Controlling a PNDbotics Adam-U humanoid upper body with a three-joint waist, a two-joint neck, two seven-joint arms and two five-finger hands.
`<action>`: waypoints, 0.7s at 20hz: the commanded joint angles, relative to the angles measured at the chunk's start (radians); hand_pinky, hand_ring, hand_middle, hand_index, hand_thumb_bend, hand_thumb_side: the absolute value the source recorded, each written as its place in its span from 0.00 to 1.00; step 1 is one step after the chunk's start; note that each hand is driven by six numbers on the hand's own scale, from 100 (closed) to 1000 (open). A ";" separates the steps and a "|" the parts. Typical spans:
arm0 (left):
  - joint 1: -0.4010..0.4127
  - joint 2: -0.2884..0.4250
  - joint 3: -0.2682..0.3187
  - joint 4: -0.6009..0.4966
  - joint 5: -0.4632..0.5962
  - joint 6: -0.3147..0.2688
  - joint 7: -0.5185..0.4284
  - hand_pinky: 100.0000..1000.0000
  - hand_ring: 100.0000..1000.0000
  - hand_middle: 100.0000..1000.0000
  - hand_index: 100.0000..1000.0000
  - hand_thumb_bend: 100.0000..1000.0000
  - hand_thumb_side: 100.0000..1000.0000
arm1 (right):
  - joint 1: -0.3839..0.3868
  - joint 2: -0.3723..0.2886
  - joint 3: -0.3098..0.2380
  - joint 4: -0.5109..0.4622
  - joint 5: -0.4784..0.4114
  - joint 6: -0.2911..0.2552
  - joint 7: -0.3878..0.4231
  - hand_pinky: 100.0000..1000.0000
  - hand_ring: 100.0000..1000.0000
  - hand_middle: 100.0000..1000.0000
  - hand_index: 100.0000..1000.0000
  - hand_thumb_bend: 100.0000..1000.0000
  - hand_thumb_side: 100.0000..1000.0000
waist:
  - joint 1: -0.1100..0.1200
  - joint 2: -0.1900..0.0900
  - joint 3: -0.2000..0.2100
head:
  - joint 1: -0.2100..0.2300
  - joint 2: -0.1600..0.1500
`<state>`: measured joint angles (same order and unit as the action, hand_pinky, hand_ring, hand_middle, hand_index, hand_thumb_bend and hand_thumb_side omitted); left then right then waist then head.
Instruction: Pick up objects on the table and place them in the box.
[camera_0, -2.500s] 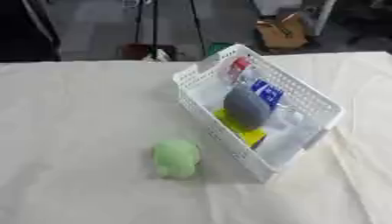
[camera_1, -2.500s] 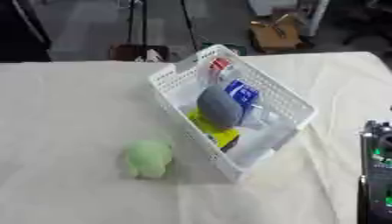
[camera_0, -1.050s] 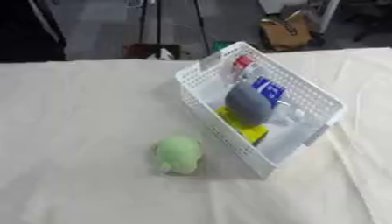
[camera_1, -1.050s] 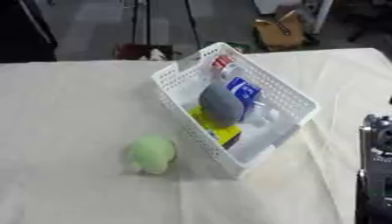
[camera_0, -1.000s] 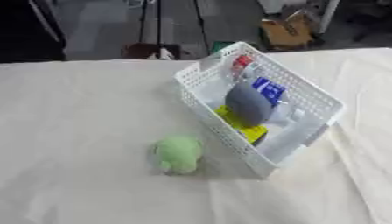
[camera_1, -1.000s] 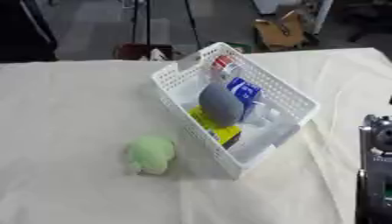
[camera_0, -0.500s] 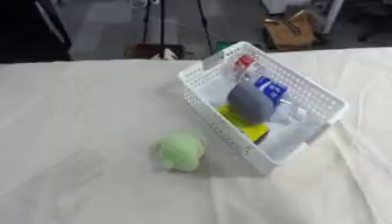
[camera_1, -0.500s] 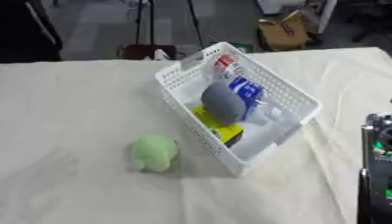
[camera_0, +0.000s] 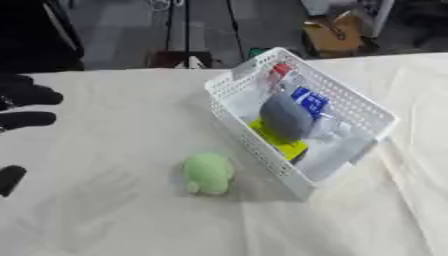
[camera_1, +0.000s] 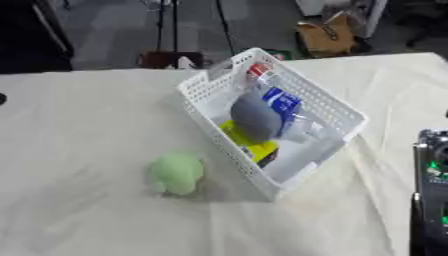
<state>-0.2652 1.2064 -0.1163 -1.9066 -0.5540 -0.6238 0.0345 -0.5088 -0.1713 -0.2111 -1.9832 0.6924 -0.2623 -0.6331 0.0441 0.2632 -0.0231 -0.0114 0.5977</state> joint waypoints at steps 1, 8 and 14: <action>-0.038 0.048 -0.029 0.037 0.043 -0.005 -0.048 0.97 0.93 0.95 1.00 0.00 0.71 | -0.006 -0.021 0.004 -0.017 -0.010 -0.001 0.007 0.72 0.67 0.59 0.78 0.00 0.93 | 0.003 -0.020 -0.004 | 0.006 0.007; -0.151 0.003 -0.115 0.135 0.111 0.017 -0.176 1.00 0.94 0.99 1.00 0.00 0.73 | -0.003 -0.017 0.009 -0.017 -0.022 -0.002 0.015 0.72 0.67 0.59 0.78 0.00 0.93 | 0.006 -0.019 -0.017 | 0.020 -0.002; -0.239 -0.060 -0.185 0.210 0.210 0.052 -0.286 1.00 0.90 0.96 1.00 0.23 0.91 | -0.005 -0.012 0.012 -0.017 -0.031 -0.003 0.020 0.72 0.67 0.59 0.78 0.00 0.92 | 0.005 -0.016 -0.033 | 0.029 -0.013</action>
<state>-0.4884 1.1323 -0.2996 -1.7073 -0.3704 -0.5772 -0.2305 -0.5016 -0.1713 -0.2021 -1.9832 0.6700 -0.2636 -0.6168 0.0485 0.2632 -0.0561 0.0135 0.5935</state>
